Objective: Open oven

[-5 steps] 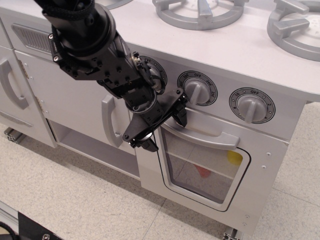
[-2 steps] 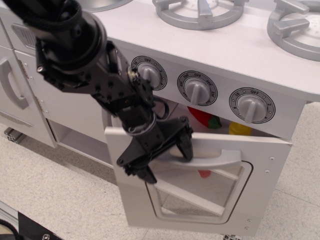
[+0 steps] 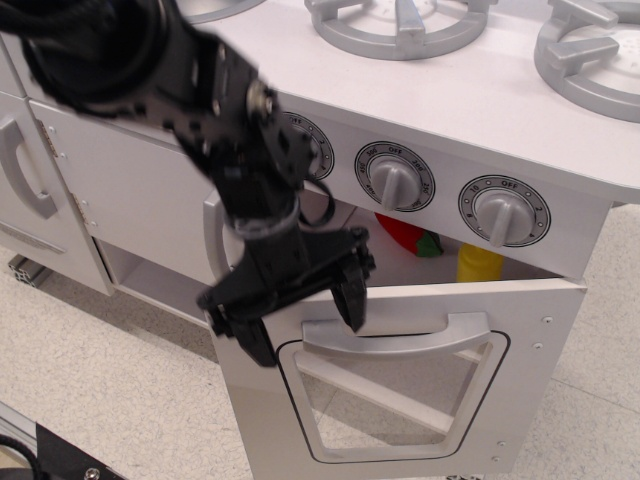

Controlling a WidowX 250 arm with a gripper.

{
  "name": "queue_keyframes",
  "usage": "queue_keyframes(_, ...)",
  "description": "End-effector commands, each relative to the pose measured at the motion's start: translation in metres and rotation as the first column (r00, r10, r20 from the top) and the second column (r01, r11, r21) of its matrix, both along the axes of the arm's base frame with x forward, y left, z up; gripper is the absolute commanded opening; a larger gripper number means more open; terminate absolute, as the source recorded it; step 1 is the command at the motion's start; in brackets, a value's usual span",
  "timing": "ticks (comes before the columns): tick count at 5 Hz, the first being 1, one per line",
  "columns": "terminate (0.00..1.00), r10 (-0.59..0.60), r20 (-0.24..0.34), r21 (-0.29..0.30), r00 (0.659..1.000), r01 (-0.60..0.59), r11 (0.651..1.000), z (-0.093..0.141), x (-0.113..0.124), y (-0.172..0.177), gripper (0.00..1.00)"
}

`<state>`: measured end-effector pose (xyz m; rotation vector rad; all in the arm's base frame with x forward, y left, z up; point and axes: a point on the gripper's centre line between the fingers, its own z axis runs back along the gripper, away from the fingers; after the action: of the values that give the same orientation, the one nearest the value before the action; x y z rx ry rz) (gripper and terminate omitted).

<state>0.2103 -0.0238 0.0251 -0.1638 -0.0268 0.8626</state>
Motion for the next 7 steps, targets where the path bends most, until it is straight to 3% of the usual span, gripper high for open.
queue_keyframes(1, 0.00, -0.186, 0.059, 0.273, 0.981, 0.163, 0.948, 0.032, 0.010, 0.001, 1.00)
queue_keyframes(2, 0.00, -0.255, 0.098, 0.341, 0.962, 0.208, 0.917, 0.025, 0.029, 0.011, 1.00)
queue_keyframes(3, 0.00, -0.297, 0.171, 0.354, 0.939, 0.223, 0.908, 0.030, 0.044, 0.025, 1.00)
queue_keyframes(4, 0.00, -0.253, 0.185, 0.266, 0.950, 0.199, 0.943, 0.028, 0.058, 0.043, 1.00)
queue_keyframes(5, 0.00, -0.209, 0.223, 0.236, 0.952, 0.155, 0.959, 0.015, 0.066, 0.053, 1.00)
queue_keyframes(6, 0.00, -0.176, 0.160, 0.196, 0.971, 0.144, 0.970, -0.018, 0.071, 0.052, 1.00)
queue_keyframes(7, 0.00, -0.209, 0.120, 0.199, 0.971, 0.183, 0.963, -0.037, 0.061, 0.043, 1.00)
